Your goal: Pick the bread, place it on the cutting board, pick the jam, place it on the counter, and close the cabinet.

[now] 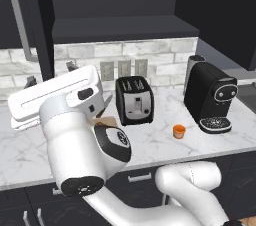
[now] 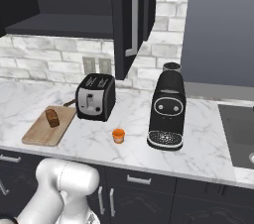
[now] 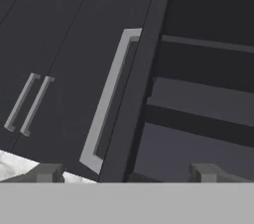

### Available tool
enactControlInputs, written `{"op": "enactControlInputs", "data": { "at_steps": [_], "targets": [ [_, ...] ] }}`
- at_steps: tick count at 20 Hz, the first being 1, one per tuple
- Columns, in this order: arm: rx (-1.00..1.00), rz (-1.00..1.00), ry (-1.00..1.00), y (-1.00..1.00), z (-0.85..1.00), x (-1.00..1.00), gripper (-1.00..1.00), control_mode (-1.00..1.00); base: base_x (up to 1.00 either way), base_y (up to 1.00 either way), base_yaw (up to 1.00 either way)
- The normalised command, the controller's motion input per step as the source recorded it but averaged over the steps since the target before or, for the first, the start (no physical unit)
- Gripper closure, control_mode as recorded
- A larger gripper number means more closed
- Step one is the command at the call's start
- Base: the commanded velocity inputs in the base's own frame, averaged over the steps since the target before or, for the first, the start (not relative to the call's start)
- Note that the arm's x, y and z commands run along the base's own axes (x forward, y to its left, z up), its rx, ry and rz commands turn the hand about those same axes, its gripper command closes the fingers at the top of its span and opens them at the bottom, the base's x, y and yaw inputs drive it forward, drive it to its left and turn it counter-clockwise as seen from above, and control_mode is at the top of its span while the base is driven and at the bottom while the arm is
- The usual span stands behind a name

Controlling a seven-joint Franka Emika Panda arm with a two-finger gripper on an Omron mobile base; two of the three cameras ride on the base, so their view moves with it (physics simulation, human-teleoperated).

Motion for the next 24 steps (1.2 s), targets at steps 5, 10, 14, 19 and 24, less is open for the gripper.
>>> {"op": "enactControlInputs", "data": {
  "at_steps": [5,10,14,19,24],
  "targets": [
    [0.0,0.0,-0.02,0.29,0.0,0.09,-1.0,-1.0,0.0,0.0,0.0],
    [0.0,-0.02,-0.01,0.17,0.0,0.25,-1.0,-1.0,0.0,0.0,0.0],
    [0.0,-0.09,-0.02,0.2,-0.07,0.33,-1.0,-1.0,0.0,0.0,0.0],
    [0.0,-0.14,-0.07,0.37,-0.14,0.26,-1.0,-1.0,0.0,0.0,0.0],
    [0.0,-0.1,-0.11,0.56,-0.12,0.03,-1.0,-1.0,0.0,0.0,0.0]
  ]
}}
